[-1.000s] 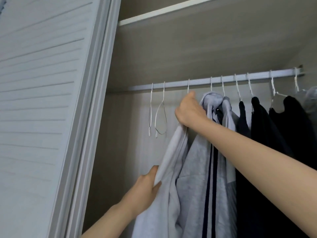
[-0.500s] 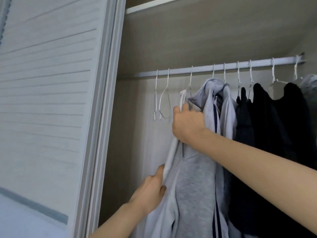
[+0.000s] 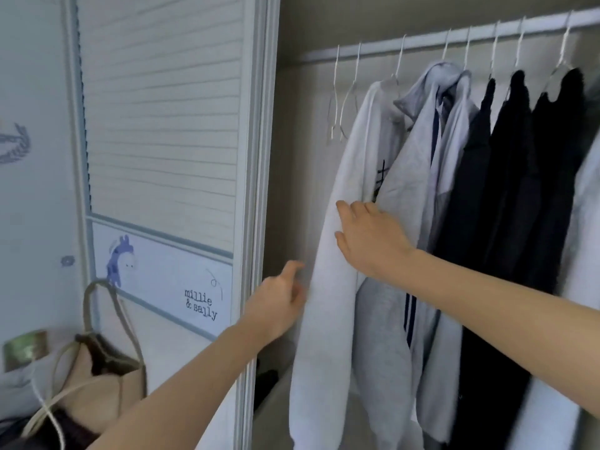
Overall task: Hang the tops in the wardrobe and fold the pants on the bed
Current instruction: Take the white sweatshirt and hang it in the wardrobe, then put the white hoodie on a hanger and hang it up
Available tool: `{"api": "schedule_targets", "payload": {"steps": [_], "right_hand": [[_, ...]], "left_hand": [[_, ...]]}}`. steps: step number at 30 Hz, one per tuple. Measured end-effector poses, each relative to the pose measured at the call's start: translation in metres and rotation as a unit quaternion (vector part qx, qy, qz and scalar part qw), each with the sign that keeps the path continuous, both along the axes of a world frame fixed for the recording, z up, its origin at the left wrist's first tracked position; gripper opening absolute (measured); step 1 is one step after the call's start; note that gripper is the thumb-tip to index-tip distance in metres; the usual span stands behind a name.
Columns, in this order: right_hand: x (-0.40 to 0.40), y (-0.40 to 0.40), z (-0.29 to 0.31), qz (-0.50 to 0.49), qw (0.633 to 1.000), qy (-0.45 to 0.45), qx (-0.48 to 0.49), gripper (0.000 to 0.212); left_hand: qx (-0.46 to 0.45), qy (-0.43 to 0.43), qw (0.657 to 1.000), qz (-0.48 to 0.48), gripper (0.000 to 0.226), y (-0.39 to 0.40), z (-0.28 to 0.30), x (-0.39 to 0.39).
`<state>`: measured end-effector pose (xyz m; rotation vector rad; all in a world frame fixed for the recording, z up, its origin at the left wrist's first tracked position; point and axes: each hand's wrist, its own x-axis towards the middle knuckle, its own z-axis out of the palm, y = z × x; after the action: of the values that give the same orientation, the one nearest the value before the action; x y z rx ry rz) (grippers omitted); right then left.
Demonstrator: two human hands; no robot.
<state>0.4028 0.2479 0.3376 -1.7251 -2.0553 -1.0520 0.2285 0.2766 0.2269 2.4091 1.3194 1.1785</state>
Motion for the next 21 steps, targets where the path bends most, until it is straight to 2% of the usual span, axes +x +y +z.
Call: {"api": "schedule_targets", "payload": {"steps": [6,10,15,18,21], "right_hand": [[-0.027,-0.078,-0.068,0.105,0.991,0.044,-0.074,0.053],[-0.042,-0.12,-0.109,0.197,0.976,0.05,-0.077,0.05],[-0.068,-0.171,-0.147,0.322,0.931,0.106,-0.134,0.048],[-0.085,-0.205,-0.169,0.401,0.895,0.111,-0.161,0.048],[-0.1,-0.244,-0.193,0.481,0.842,0.148,-0.193,0.045]], "left_hand": [[-0.059,-0.015,0.997,0.041,0.042,-0.097,-0.036,-0.058],[-0.071,-0.054,0.991,0.096,0.038,-0.158,-0.054,-0.085],[-0.098,-0.115,0.973,0.177,0.032,-0.253,-0.075,-0.104],[-0.102,-0.153,0.946,0.268,0.028,-0.323,-0.096,-0.105],[-0.102,-0.177,0.908,0.367,0.026,-0.393,-0.119,-0.095]]}}
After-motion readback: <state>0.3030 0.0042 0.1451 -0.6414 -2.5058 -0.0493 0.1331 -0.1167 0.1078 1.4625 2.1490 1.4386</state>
